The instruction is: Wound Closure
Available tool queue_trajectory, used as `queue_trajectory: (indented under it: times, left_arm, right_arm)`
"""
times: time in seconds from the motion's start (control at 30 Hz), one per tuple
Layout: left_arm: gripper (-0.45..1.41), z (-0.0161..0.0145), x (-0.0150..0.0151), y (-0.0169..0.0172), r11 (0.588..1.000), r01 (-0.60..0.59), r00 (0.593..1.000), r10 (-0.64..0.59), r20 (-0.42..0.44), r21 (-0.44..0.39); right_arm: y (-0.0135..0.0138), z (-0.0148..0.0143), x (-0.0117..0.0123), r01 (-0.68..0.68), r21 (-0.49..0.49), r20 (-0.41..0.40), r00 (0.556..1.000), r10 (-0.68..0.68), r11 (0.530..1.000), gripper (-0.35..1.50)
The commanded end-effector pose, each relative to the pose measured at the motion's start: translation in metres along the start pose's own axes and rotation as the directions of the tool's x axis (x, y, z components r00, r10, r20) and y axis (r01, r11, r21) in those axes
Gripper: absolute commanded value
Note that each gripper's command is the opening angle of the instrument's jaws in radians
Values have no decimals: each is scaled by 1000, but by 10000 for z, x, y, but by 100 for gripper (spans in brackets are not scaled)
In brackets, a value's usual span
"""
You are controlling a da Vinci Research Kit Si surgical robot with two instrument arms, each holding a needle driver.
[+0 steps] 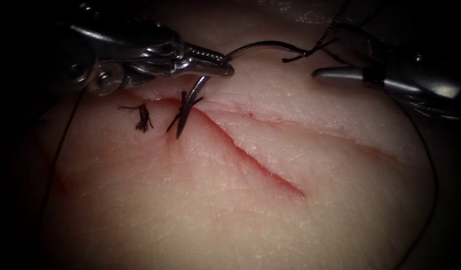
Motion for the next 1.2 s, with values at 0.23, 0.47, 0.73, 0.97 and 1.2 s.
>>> queue_trajectory:
  times: [0.23, 0.47, 0.73, 0.97, 1.2]
  left_arm:
    - [-45, 16, -4, -11, 997, 5, 986, -18, -168, -75]
    - [-45, 28, -13, -12, 990, 29, 971, -61, -230, -137]
    - [-45, 31, -16, -15, 974, 51, 950, -116, -291, -222]
    - [-45, 30, -17, -15, 961, 66, 936, -154, -318, -270]
    - [-45, 30, -18, -13, 946, 78, 929, -183, -321, -314]
  right_arm:
    - [-7, 21, 4, -76, 60, -151, 985, 84, 995, 51]
    - [-2, 28, 3, -86, 49, -190, 977, 93, 995, 56]
    - [-3, 33, -5, -197, 96, -300, 929, 217, 976, 54]
    - [-8, 44, -6, -228, 122, -380, 888, 258, 966, 79]
    - [-13, 63, 3, -232, 113, -418, 871, 258, 966, 99]
